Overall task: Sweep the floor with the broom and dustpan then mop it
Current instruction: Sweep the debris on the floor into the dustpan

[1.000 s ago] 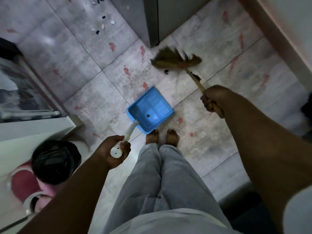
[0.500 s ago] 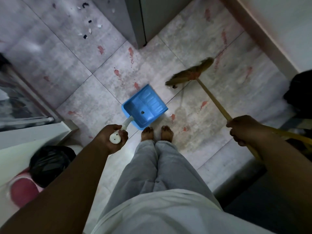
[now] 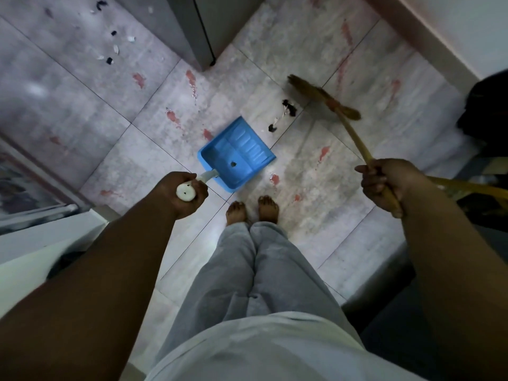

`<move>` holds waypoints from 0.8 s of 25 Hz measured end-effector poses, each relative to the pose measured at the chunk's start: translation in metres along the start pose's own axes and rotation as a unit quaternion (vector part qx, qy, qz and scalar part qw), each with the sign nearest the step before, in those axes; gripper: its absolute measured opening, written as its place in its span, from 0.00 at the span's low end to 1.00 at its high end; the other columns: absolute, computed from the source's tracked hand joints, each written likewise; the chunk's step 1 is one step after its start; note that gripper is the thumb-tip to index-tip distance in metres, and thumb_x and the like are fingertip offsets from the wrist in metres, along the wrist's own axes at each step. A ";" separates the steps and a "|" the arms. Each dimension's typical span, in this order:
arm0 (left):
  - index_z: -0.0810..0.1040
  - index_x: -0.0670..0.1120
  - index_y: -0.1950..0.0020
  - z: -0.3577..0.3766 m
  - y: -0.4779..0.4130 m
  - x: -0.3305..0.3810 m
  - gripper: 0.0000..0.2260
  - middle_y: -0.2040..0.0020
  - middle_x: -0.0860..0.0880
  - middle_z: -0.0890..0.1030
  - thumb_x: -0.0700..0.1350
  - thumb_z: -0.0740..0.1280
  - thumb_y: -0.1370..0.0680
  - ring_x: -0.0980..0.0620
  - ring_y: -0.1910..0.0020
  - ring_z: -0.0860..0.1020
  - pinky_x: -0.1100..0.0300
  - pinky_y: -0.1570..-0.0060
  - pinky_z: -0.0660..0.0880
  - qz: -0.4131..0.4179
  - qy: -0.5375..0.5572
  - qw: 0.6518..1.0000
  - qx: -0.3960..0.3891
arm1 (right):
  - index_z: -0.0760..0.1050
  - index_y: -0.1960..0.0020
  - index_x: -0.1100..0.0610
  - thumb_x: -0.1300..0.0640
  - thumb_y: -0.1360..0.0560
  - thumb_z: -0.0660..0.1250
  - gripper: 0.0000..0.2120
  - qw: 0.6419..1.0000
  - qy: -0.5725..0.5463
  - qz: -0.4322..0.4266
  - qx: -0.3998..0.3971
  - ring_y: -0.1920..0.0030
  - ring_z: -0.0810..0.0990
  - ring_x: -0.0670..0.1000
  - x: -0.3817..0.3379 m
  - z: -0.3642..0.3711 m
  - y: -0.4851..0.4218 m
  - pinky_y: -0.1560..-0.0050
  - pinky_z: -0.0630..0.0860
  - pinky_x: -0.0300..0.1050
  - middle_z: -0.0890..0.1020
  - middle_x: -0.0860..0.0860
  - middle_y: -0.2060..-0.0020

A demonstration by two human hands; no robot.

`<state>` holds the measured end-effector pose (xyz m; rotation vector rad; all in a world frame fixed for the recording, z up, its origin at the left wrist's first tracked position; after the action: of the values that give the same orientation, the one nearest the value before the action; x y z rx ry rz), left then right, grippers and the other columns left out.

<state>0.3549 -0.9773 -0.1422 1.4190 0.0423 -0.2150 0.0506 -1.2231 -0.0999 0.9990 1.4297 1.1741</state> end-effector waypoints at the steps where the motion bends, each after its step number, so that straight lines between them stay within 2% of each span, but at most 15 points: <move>1: 0.67 0.35 0.45 0.003 -0.001 0.002 0.10 0.72 0.46 0.69 0.42 0.58 0.19 0.53 0.81 0.71 0.65 0.81 0.71 -0.001 -0.002 1.000 0.001 | 0.69 0.51 0.63 0.57 0.17 0.50 0.13 1.000 -0.018 0.011 -0.001 0.84 0.61 0.42 0.005 0.003 -0.006 0.84 0.59 0.34 0.62 0.47 0.69; 5: 0.66 0.35 0.39 0.012 -0.005 0.005 0.12 0.71 0.46 0.69 0.40 0.59 0.20 0.53 0.80 0.70 0.65 0.81 0.71 0.005 -0.006 1.000 0.024 | 0.66 0.44 0.63 0.59 0.17 0.48 0.11 0.999 0.008 0.040 -0.003 0.84 0.60 0.42 0.035 0.016 -0.010 0.84 0.57 0.33 0.62 0.48 0.69; 10: 0.66 0.39 0.33 0.015 -0.005 0.006 0.17 0.69 0.45 0.70 0.38 0.61 0.21 0.53 0.78 0.71 0.65 0.80 0.72 0.020 0.007 0.999 0.041 | 0.69 0.41 0.65 0.60 0.18 0.52 0.12 0.991 0.083 0.095 -0.051 0.83 0.61 0.43 0.081 0.008 0.054 0.84 0.58 0.33 0.66 0.49 0.75; 14: 0.66 0.38 0.34 0.007 -0.004 0.005 0.16 0.66 0.46 0.69 0.39 0.60 0.21 0.53 0.78 0.70 0.65 0.80 0.73 0.024 -0.008 0.999 0.036 | 0.71 0.39 0.66 0.57 0.17 0.54 0.15 0.984 0.124 0.112 -0.062 0.82 0.62 0.45 0.100 -0.016 0.104 0.83 0.61 0.34 0.68 0.50 0.76; 17: 0.65 0.37 0.36 -0.003 -0.003 0.003 0.14 0.67 0.46 0.68 0.40 0.60 0.21 0.53 0.77 0.71 0.65 0.80 0.73 0.022 -0.003 1.000 0.021 | 0.71 0.40 0.66 0.57 0.17 0.53 0.15 0.988 0.114 0.089 -0.050 0.83 0.61 0.44 0.094 -0.022 0.107 0.85 0.59 0.35 0.67 0.50 0.76; 20: 0.65 0.36 0.38 -0.017 0.000 -0.001 0.13 0.66 0.47 0.68 0.40 0.60 0.20 0.56 0.72 0.69 0.66 0.78 0.74 0.015 -0.007 1.000 0.015 | 0.70 0.42 0.64 0.57 0.17 0.52 0.13 0.993 0.084 0.068 -0.043 0.83 0.61 0.43 0.080 -0.021 0.093 0.85 0.59 0.34 0.67 0.49 0.76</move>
<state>0.3559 -0.9609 -0.1448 1.4471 0.0074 -0.2011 0.0172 -1.1319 -0.0230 0.9673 1.4458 1.4366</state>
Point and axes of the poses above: each hand's wrist, its own y-axis away from the middle knuckle, its own z-axis out of the palm, x = y × z, the point moved 6 cm from there along -y, towards the middle knuckle
